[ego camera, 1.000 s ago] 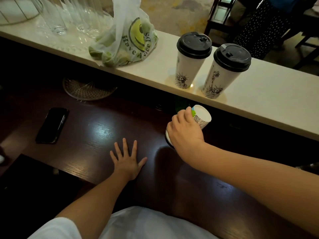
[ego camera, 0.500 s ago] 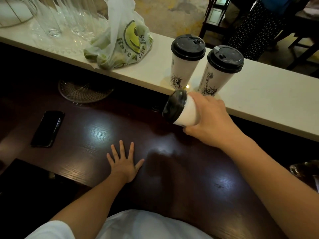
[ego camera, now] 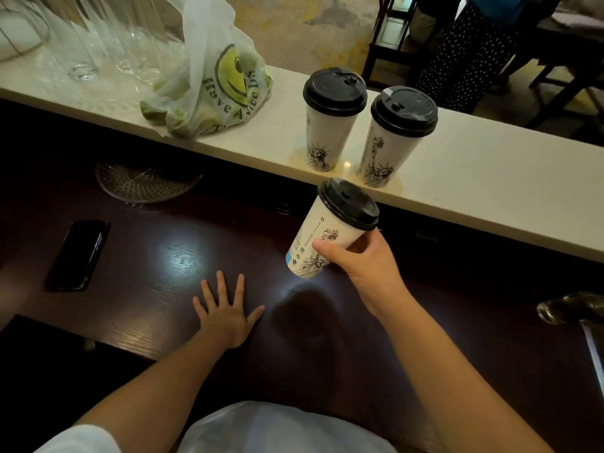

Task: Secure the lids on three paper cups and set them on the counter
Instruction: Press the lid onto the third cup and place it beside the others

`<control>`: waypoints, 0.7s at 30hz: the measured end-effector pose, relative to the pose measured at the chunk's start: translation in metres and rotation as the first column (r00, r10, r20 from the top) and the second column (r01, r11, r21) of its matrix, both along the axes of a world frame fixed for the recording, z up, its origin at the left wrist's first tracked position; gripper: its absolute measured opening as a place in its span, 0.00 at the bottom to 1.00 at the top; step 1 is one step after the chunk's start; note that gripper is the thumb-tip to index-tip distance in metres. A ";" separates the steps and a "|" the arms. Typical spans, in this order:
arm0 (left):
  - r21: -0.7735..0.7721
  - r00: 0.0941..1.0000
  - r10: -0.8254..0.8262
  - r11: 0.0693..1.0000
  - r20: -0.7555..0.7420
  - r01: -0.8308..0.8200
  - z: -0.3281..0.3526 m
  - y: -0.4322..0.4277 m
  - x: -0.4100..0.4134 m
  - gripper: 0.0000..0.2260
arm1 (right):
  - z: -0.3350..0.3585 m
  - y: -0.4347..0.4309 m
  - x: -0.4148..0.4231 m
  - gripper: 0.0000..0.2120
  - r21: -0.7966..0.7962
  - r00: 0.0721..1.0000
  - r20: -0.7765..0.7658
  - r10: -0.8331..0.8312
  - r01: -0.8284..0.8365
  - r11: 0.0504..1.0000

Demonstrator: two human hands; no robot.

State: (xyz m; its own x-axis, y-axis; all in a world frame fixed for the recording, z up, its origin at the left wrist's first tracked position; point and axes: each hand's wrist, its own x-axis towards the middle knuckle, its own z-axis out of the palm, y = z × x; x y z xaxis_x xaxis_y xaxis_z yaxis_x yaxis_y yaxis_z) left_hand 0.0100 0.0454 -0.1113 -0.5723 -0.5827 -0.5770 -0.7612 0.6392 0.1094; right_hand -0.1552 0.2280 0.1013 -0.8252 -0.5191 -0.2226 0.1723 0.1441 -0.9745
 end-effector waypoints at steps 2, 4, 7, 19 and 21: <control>0.003 1.000 -0.013 1.000 0.024 0.012 0.002 -0.001 0.000 0.40 | -0.008 -0.001 0.002 0.29 0.005 1.000 0.016 -0.009 0.009 1.000; 0.010 0.999 -0.022 1.000 0.046 0.022 0.004 -0.002 -0.001 0.40 | -0.012 -0.001 0.002 0.28 0.013 1.000 0.013 -0.007 0.007 1.000; 0.029 0.995 -0.044 0.999 0.089 0.042 0.011 -0.001 -0.004 0.42 | -0.015 0.000 0.001 0.28 0.014 1.000 0.013 -0.005 0.005 1.000; 0.656 0.811 0.290 0.741 -0.507 0.145 0.147 -0.001 -0.057 0.39 | -0.022 -0.003 0.001 0.32 0.021 1.000 0.011 -0.016 0.016 1.000; 0.660 0.739 0.300 0.708 -0.604 0.253 0.164 0.012 -0.064 0.37 | -0.021 -0.003 0.001 0.33 0.042 1.000 -0.010 -0.008 0.008 0.999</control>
